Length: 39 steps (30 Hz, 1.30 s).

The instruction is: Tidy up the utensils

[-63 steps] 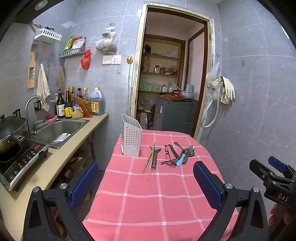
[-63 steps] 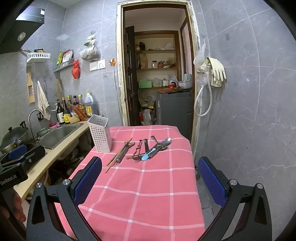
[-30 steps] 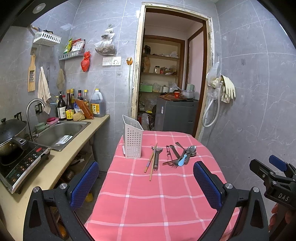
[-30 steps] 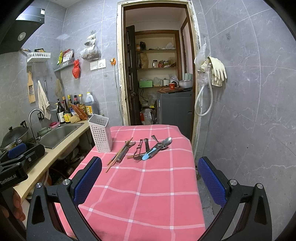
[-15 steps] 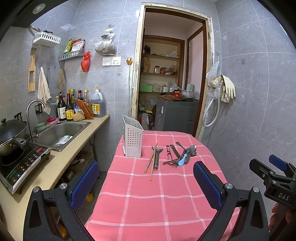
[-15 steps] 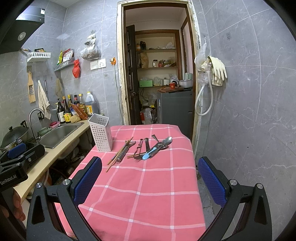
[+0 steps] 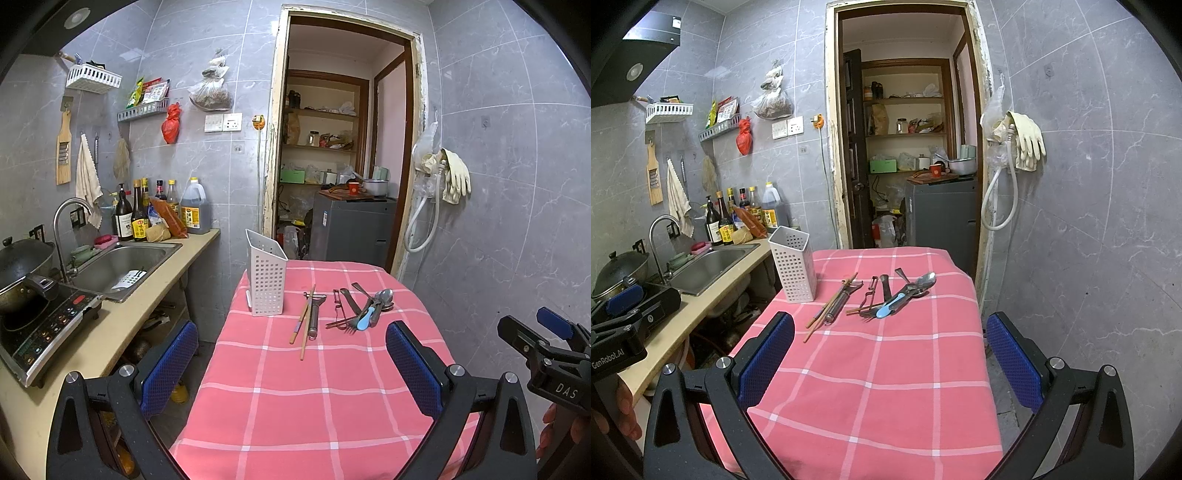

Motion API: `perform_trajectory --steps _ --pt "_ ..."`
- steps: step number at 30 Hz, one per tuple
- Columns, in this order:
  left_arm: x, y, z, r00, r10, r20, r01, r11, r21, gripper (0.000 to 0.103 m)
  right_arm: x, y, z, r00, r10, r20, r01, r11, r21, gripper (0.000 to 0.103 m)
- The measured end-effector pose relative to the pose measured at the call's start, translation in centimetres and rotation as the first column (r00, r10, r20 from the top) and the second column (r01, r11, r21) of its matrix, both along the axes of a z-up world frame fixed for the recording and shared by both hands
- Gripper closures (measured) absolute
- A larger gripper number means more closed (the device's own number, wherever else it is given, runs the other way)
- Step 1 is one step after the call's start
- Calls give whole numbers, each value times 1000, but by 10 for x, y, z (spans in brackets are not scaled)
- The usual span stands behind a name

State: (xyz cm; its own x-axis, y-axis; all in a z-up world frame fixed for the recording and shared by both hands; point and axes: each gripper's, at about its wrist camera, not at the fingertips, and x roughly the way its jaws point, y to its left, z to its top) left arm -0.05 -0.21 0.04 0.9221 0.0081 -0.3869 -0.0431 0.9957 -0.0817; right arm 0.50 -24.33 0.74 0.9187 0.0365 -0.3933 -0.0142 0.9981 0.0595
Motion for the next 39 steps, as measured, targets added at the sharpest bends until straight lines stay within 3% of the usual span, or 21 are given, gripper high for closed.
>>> perform_trajectory --steps 32,39 --pt "2 6 8 1000 -1 -4 2 1000 4 0 10 0 2 1000 -1 -6 1 1000 5 1" --pt "27 17 -1 1000 -8 -11 8 1000 8 0 27 4 2 1000 -1 -5 1 1000 12 1"
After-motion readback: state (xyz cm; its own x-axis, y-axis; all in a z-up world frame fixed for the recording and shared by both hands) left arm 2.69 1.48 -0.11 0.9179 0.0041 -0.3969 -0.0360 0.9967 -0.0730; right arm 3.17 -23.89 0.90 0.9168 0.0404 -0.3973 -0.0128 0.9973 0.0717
